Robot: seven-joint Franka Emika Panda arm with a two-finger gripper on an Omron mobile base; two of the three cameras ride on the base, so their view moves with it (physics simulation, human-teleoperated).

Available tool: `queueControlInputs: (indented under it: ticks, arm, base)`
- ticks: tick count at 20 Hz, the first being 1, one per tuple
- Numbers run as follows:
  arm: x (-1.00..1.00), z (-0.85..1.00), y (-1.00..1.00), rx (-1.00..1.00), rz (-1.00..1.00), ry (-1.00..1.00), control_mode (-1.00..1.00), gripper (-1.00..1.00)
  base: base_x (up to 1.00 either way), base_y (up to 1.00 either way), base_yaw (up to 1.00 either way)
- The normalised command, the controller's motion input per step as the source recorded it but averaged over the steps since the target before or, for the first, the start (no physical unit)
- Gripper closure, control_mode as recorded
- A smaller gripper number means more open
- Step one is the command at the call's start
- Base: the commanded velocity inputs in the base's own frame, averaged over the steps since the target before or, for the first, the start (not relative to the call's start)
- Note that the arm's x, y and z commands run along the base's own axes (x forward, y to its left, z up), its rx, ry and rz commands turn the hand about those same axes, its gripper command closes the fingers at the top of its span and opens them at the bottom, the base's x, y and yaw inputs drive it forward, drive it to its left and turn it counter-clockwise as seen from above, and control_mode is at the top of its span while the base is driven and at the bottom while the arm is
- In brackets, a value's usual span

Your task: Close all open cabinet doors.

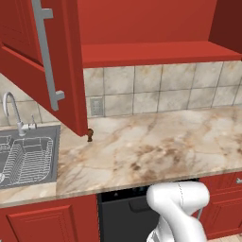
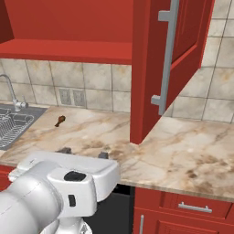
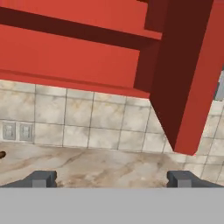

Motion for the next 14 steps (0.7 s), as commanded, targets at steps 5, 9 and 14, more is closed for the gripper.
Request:
queueControlInputs:
  ticks: [5,9,14]
  arm:
    - [-0.06,0.0,-0.47,-0.08,0.01,-0.21,-1.0,-1.0]
    - [0.0,0.0,-0.55,-0.03,0.01,-0.13,-1.0,-1.0]
    - [0.02,0.0,-0.52,-0.02,0.02,-0.09,-1.0,-1.0]
  base:
    - [0.0,0.0,0.0]
    - [0.0,0.0,0.0]
    - [0.0,0.0,0.0]
